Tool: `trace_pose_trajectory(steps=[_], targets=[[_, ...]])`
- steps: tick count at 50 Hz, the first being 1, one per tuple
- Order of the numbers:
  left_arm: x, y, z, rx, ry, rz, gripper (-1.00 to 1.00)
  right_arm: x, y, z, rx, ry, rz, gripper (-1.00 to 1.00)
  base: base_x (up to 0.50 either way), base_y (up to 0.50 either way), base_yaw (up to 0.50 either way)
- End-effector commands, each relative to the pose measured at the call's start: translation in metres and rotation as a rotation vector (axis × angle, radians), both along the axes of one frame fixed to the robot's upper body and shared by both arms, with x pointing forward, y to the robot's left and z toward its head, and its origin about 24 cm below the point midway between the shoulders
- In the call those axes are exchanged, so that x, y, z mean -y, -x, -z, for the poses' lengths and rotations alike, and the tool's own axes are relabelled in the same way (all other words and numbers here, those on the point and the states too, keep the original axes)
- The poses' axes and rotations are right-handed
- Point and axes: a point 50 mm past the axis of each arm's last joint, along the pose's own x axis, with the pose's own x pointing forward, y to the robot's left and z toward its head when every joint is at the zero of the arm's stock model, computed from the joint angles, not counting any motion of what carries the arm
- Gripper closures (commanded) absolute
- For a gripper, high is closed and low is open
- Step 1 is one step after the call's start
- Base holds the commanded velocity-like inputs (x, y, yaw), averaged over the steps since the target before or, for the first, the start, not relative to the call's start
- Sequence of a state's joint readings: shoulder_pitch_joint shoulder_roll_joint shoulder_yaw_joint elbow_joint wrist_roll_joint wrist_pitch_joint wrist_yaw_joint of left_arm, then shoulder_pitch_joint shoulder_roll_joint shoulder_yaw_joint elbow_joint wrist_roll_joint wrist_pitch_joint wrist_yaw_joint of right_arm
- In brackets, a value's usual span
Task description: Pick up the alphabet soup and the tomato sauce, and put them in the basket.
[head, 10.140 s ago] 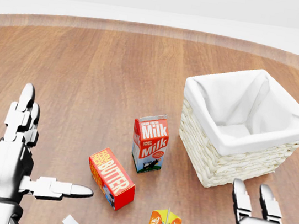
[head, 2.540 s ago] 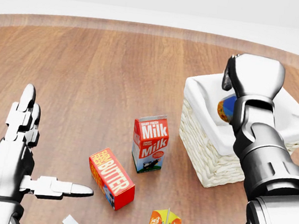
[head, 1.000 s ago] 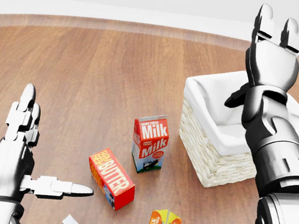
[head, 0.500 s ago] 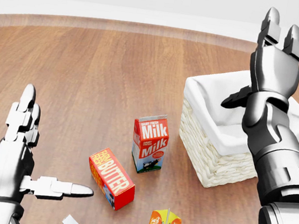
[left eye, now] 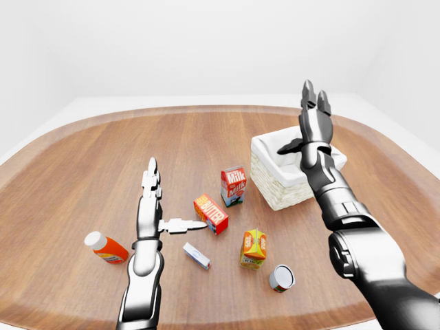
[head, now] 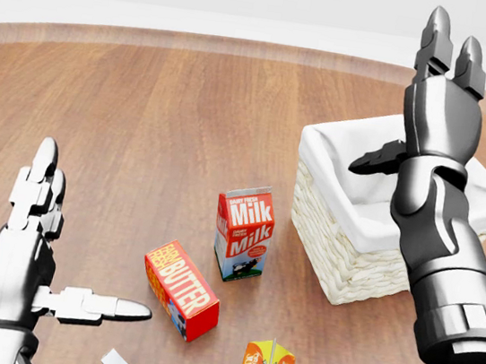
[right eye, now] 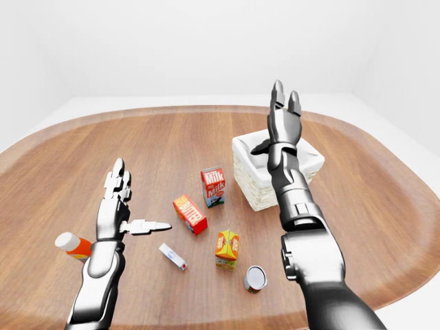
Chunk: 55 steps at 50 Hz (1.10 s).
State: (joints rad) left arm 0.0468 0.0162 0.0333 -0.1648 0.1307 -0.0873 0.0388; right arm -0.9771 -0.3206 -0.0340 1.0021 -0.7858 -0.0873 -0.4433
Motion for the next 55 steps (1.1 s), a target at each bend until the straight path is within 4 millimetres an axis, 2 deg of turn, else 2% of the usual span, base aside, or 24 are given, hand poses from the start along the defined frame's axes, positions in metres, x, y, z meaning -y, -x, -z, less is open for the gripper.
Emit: trace_pose_trajectory(steps=[1, 8, 22, 44, 55], targets=[[0.001, 0.0, 0.001, -0.003, -0.001, 0.006, -1.0, -0.01, 0.015, -0.007, 0.055, -0.032, -0.103, -1.0, 0.0, 0.0, 0.0], [0.001, 0.0, 0.001, -0.003, -0.001, 0.006, -1.0, -0.017, 0.031, -0.01, 0.086, -0.06, -0.166, -1.0, 0.0, 0.0, 0.0], [0.001, 0.0, 0.001, -0.004, -0.001, 0.007, -1.0, -0.014, 0.056, -0.016, 0.094, -0.157, -0.208, -1.0, 0.0, 0.0, 0.0], [0.001, 0.0, 0.001, -0.003, -0.001, 0.006, -1.0, -0.011, 0.075, 0.0, 0.08, -0.233, -0.224, -1.0, 0.0, 0.0, 0.0], [0.001, 0.0, 0.001, -0.003, 0.0, 0.007, -1.0, -0.006, 0.087, 0.015, 0.055, -0.279, -0.22, -1.0, 0.0, 0.0, 0.0]])
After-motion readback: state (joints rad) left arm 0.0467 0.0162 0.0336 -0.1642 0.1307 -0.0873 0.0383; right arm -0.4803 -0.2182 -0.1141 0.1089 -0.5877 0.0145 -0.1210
